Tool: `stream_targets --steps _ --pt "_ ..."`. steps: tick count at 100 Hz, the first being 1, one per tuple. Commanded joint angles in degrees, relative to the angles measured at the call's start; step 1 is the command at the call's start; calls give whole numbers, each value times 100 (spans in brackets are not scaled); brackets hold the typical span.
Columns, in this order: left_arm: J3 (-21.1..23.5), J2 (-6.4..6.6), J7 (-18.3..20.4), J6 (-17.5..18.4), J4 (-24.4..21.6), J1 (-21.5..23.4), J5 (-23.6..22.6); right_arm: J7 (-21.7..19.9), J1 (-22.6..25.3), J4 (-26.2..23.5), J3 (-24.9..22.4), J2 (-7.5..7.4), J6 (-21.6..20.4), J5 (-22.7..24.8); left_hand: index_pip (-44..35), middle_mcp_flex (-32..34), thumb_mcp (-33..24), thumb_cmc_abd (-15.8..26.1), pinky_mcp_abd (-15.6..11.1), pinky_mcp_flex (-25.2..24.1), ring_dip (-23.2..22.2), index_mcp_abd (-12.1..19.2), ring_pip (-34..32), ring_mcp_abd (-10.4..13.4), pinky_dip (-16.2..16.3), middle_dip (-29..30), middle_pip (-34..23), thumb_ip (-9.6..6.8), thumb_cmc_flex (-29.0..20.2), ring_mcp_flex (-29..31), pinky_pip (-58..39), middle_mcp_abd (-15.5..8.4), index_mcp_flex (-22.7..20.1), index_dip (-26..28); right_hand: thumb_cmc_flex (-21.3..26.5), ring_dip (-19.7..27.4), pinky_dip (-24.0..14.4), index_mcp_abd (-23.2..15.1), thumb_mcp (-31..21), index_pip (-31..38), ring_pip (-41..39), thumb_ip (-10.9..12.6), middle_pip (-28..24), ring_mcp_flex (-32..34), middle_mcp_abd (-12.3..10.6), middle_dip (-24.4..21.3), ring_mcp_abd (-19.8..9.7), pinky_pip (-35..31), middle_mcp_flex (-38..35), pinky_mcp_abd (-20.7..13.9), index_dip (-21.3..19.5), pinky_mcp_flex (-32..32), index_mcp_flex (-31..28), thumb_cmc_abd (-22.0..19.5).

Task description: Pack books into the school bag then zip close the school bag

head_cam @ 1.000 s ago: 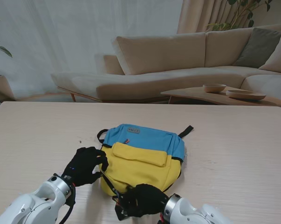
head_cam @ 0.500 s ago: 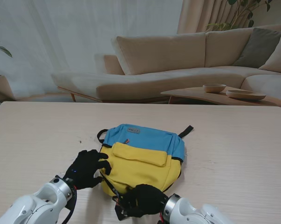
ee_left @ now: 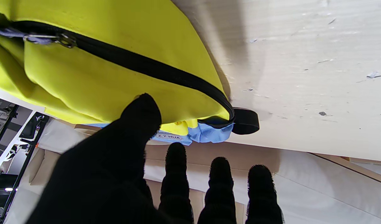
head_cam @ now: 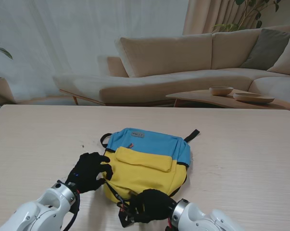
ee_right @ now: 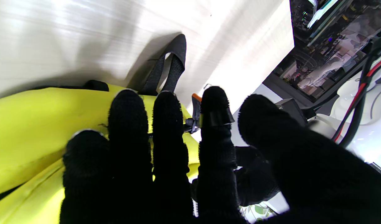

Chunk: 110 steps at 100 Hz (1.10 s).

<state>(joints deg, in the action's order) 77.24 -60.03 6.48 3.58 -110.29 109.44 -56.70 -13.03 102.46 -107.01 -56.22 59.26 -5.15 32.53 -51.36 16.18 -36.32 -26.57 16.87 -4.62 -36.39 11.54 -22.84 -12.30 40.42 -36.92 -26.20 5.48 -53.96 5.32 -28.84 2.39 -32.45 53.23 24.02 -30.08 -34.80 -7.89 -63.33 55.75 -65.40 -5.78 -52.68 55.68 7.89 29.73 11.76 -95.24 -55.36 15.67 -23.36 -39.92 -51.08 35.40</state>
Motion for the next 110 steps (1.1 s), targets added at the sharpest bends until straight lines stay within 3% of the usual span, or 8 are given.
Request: stream_targets --steps 1,19,29,110 --pt "38 -16 143 -34 -55 52 -34 -151 88 -8 -71 -23 -38 29 -764 37 -357 -78 13 -87 9 -332 -18 15 -86 -75 -116 128 23 -101 -133 41 -108 477 8 2 -68 -80 -141 190 -137 -112 -110 181 50 91 168 -343 -70 155 -189 -94 -70 -39" --pt "58 -12 188 -84 -98 84 -106 -372 200 -112 -376 -58 -144 19 -817 21 -490 -140 15 -97 16 -391 18 21 -100 -105 -132 126 129 -112 -104 9 -76 601 -115 -173 -74 -243 -130 623 -993 -48 -771 543 -43 687 106 -632 -373 83 -1531 -395 -584 -161" --pt "67 -10 203 -91 -108 87 -131 -473 255 -163 -528 -73 -214 33 -826 14 -538 -156 15 -100 16 -397 35 26 -101 -124 -144 134 150 -114 -93 10 -73 628 -226 -179 -28 -206 -110 632 -1245 22 -951 713 -91 863 37 -779 -507 49 -2020 -595 -784 -279" --pt "133 -4 253 -137 -138 139 -252 -1228 648 -186 -2054 -164 -950 -169 -816 64 -636 -189 17 -91 -18 -404 34 11 -48 -182 -169 161 181 -104 -101 19 -97 735 -326 -144 24 -219 -64 658 -1393 85 -1039 881 -136 972 -28 -913 -656 21 -2325 -774 -938 -393"
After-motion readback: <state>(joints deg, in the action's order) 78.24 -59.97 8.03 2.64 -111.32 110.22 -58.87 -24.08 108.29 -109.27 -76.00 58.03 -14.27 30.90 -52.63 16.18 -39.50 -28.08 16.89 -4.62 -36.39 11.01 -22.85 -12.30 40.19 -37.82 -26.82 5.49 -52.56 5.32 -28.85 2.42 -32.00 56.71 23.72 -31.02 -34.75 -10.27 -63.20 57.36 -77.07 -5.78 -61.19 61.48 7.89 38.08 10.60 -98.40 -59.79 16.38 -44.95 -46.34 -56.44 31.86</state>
